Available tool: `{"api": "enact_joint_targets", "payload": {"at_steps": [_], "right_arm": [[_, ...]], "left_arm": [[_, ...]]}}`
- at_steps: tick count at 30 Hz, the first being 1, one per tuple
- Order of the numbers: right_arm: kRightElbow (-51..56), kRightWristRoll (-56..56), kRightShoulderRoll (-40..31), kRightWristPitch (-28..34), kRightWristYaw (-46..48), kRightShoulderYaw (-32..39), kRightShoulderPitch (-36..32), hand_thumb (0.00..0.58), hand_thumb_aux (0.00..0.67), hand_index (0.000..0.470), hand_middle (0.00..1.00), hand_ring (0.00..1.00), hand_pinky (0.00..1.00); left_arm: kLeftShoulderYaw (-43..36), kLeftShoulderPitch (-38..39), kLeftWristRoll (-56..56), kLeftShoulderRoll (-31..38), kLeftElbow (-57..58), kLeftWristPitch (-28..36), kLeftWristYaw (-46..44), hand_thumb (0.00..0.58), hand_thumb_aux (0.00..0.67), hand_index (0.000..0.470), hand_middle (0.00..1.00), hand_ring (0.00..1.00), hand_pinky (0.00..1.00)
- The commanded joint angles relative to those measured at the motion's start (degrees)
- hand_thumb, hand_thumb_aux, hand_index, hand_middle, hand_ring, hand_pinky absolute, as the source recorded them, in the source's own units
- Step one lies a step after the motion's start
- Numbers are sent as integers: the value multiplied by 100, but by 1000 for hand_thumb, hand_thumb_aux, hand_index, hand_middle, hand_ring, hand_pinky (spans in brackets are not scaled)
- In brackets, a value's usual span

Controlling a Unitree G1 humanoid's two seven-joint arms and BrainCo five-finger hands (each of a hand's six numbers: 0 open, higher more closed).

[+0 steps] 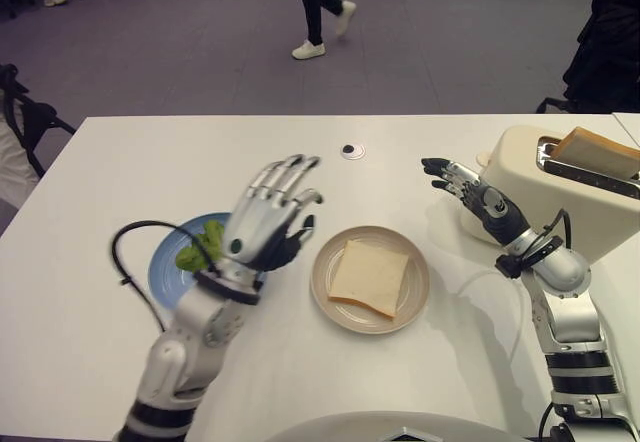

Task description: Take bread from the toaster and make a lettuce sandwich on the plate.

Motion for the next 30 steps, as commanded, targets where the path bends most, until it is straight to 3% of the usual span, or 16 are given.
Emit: {"api": "enact_joint_targets", "payload": {"at_steps": [1,6,7,8,9,10,11,17,27,29,30], "right_arm": [[170,-8,44,-102,-12,-23,-32,0,0,0,0,0,0],[277,-104,129,-223,-68,73,53,0,0,0,0,0,0],[291,-113,132,-230,-77,78,65,0,0,0,0,0,0],[306,-118,135,-236,-80,82,73,0,0,0,0,0,0],[307,-118,133,-240,-84,80,87,0,0,0,0,0,0],[316,-119,133,-244,-87,79,94,0,0,0,0,0,0],[328,-120,134,-250,-88,80,95,0,0,0,0,0,0],[382,-90,102,-259,-81,26,111,0,0,0,0,0,0],[439,-85,118,-275,-80,31,79,0,0,0,0,0,0],[439,-88,126,-277,-83,39,79,0,0,0,0,0,0],[437,-88,129,-279,-85,40,82,0,0,0,0,0,0]], "left_arm": [[-708,-599,353,-383,576,-98,-144,580,670,470,0,0,0],[-259,-109,148,29,587,-111,-137,580,670,470,0,0,0],[-79,53,78,151,554,-120,-116,573,599,420,0,0,0],[123,207,-8,282,538,-133,-89,468,376,264,0,0,0],[326,343,-76,403,529,-131,-62,468,376,264,0,0,0],[535,472,-140,518,528,-125,-34,18,11,7,0,0,0],[758,600,-220,647,568,-145,7,0,0,0,0,0,0],[1813,1296,-583,1454,1406,-513,316,0,0,0,0,0,0],[1697,981,-760,1931,3319,-948,804,0,0,0,0,0,0],[1635,873,-773,1966,3598,-988,871,190,121,85,0,0,0],[1579,813,-756,1976,3725,-1002,904,237,155,109,0,0,0]]}}
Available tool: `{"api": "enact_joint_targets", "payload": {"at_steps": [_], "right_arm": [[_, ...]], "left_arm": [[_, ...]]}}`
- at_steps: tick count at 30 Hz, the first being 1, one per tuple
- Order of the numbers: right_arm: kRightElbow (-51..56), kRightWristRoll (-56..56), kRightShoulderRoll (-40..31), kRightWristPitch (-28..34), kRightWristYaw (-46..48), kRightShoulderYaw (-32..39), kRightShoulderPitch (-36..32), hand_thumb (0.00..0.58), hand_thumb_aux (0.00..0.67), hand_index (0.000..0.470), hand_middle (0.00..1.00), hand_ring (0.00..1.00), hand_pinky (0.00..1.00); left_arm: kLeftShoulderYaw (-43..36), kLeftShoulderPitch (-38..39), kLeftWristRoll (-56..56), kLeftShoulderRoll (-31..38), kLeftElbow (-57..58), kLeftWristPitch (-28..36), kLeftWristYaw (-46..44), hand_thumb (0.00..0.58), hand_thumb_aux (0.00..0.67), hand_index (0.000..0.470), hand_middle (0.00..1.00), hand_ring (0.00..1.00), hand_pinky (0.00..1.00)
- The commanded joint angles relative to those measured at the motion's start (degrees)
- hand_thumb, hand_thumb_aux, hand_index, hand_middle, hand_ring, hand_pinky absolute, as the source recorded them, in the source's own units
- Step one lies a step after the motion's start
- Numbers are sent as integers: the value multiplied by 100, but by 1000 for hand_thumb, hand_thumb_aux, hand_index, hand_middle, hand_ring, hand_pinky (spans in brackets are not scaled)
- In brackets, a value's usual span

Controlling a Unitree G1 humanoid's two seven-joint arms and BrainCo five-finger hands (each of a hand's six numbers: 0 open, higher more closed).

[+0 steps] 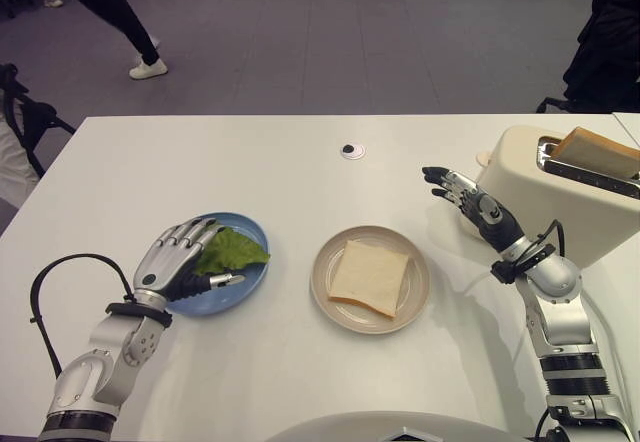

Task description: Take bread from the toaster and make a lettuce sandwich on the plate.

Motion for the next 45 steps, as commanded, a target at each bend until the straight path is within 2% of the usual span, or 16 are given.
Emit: {"api": "enact_joint_targets", "payload": {"at_steps": [1,2,3,4,5,15,19,23,26,29,32,36,40,45], "right_arm": [[29,-18,9,0,0,-6,-5,0,0,0,0,0,0],[28,-16,10,-3,0,-5,-4,0,0,0,0,0,0],[28,-15,10,-6,1,-6,-3,0,0,0,0,0,0],[24,-13,10,-8,1,-5,-1,0,0,0,0,0,0],[35,-12,11,-12,6,-2,-11,0,0,0,0,0,0],[93,-41,22,-76,5,19,-14,0,0,0,0,0,0],[109,-38,23,-95,1,22,-23,0,0,0,0,0,0],[146,-19,26,-121,-1,1,-49,0,0,0,0,0,0],[179,-23,35,-147,-35,-28,-52,0,0,0,0,0,0],[247,-26,48,-166,-54,-31,-115,0,0,0,0,0,0],[308,-49,77,-194,-85,-21,-155,0,0,0,0,0,0],[418,-61,120,-242,-92,10,-270,0,0,0,0,0,0],[478,-86,172,-267,-88,67,-353,0,0,0,0,0,0],[498,-117,210,-271,-77,128,-371,0,0,0,0,0,0]], "left_arm": [[-207,-222,8,144,504,-77,124,346,244,171,0,0,0],[-267,-273,14,138,589,-93,152,468,376,264,0,0,0],[-314,-308,11,135,640,-105,171,480,391,275,0,0,0],[-365,-342,7,133,670,-116,186,553,525,369,0,0,0],[-410,-367,-10,132,686,-131,203,580,670,470,0,0,0],[-348,-234,-151,208,317,-171,405,580,670,470,0,0,0],[97,-88,-92,231,-429,96,653,580,670,470,0,0,0],[482,-63,-392,-98,-1820,378,446,580,670,470,0,0,0],[-175,-543,-387,-624,-2780,550,-67,580,670,470,0,0,0],[-1100,-1143,-238,-1274,-3158,670,-585,580,670,470,0,0,0],[-1910,-1695,78,-1867,-2858,672,-822,580,670,470,0,0,0],[-2680,-2151,473,-2426,-1924,558,-623,580,670,470,0,0,0],[-2946,-1926,621,-2438,-1316,429,-360,580,670,470,0,0,0],[-3008,-1344,850,-1983,-759,272,78,580,670,470,0,0,0]]}}
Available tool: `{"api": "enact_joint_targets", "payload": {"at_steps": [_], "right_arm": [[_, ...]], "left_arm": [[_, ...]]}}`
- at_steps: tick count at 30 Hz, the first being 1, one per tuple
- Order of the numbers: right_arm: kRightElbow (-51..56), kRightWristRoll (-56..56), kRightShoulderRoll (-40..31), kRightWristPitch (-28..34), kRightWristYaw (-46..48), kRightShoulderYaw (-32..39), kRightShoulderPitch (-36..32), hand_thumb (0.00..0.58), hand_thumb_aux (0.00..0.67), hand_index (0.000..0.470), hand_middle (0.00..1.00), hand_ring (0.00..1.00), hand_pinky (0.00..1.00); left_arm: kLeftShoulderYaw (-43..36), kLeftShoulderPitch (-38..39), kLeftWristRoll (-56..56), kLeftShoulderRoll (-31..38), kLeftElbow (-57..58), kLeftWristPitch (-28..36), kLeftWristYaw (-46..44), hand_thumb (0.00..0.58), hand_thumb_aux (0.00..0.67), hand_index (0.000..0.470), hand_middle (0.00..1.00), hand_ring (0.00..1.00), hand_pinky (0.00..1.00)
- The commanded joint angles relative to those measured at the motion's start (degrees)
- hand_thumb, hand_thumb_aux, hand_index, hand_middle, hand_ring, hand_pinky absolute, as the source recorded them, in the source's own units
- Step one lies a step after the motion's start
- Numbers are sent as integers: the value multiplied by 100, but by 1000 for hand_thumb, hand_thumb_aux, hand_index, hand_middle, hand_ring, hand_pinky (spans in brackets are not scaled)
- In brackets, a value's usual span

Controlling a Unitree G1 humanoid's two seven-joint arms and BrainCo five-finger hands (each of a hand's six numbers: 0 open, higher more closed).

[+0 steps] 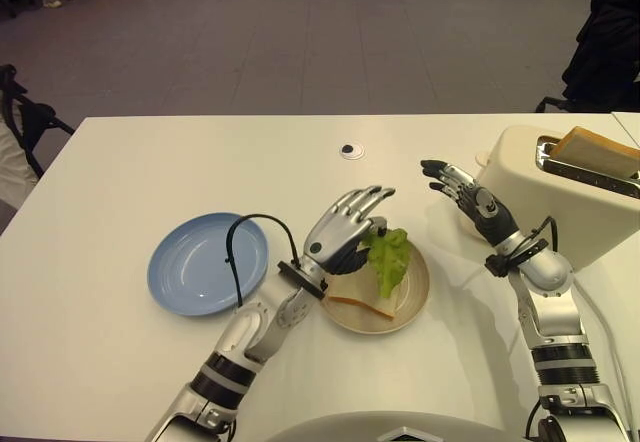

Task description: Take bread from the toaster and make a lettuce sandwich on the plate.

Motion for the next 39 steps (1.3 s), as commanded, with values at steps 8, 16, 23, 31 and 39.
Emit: {"api": "enact_joint_targets", "payload": {"at_steps": [8,16,23,31,39], "right_arm": [[43,-58,30,9,31,108,-104,0,0,0,0,0,0],[18,-54,9,29,25,116,-96,0,0,0,0,0,0],[-268,-349,-283,-224,-96,-49,-201,0,0,0,0,0,0],[794,-2364,-3200,-1633,-861,-1472,-1479,0,0,0,0,0,0],[4545,-4377,-4159,-2487,-2756,-170,-2305,0,0,0,0,0,0]], "left_arm": [[68,437,453,633,450,61,493,0,0,0,0,0,0],[337,787,412,1025,-129,117,438,0,0,0,0,0,0],[1146,1841,-351,1252,-1991,-83,214,0,0,0,0,0,0],[1180,2372,-4247,-2,-1702,-757,-236,0,0,0,0,0,0],[1257,2459,-4399,-285,-1657,-831,-599,0,0,0,0,0,0]]}}
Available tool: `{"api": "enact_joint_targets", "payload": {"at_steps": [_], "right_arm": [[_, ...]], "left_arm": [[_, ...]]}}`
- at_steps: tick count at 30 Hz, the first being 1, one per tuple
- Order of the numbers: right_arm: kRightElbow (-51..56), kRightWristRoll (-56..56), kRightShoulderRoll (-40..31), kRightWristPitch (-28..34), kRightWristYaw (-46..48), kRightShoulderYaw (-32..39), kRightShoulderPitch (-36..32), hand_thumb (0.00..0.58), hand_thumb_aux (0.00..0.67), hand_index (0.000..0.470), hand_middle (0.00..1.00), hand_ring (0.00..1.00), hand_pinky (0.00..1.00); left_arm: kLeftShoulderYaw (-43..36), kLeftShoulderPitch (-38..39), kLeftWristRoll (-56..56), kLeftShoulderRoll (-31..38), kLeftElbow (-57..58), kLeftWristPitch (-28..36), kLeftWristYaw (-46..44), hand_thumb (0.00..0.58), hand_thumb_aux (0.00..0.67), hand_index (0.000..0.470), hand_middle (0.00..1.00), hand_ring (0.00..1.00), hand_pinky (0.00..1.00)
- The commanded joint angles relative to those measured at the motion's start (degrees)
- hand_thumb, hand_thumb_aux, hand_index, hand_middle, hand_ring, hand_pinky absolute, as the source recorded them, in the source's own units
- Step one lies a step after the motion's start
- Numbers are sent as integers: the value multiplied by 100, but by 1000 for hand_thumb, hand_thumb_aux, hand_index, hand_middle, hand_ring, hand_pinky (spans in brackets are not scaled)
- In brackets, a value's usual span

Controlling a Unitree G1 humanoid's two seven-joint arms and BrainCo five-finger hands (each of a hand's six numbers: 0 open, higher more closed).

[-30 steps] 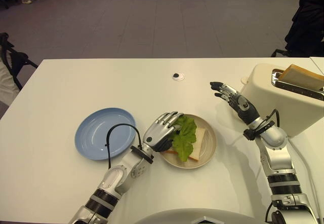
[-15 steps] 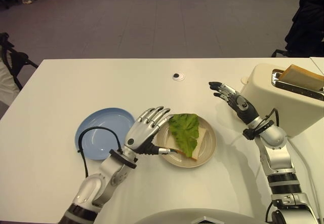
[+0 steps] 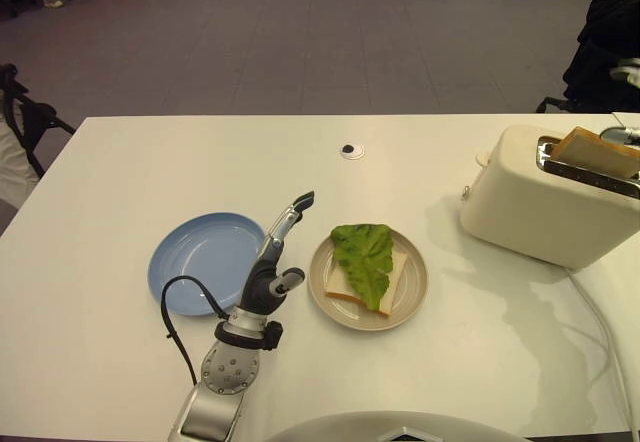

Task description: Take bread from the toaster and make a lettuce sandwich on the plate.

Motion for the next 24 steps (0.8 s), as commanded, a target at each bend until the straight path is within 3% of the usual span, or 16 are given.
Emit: {"api": "enact_joint_targets", "payload": {"at_steps": [1,2,3,5,6,21,22,23,24], "right_arm": [[1056,-445,32,-299,-426,657,-449,0,0,0,0,0,0],[1212,-482,99,-398,-450,806,-515,124,76,53,0,0,0],[1326,-492,164,-494,-449,934,-574,425,323,227,0,0,0],[1453,-420,251,-645,-432,1086,-676,576,612,429,0,0,0],[1492,-337,282,-715,-422,1117,-724,580,670,470,0,0,0],[1437,1012,412,-1111,610,1006,-912,580,670,470,0,0,0],[1429,1084,413,-1091,707,1004,-917,565,562,394,0,0,0],[1426,1138,408,-1072,786,1007,-933,566,565,396,0,0,0],[1433,1172,401,-1055,845,1011,-959,580,670,470,0,0,0]], "left_arm": [[16,107,0,-104,1,-2,-181,0,0,0,0,0,0],[10,124,6,-128,-15,-6,-225,0,0,0,0,0,0],[0,129,15,-154,-18,-2,-262,0,0,0,0,0,0],[-13,128,41,-196,-14,12,-340,0,0,0,0,0,0],[-15,127,47,-215,-6,14,-381,0,0,0,0,0,0],[41,186,144,-416,75,14,-603,0,0,0,0,0,0],[40,186,146,-422,81,17,-613,0,0,0,0,0,0],[40,185,148,-428,89,17,-621,0,0,0,0,0,0],[41,186,150,-434,95,18,-629,0,0,0,0,0,0]]}}
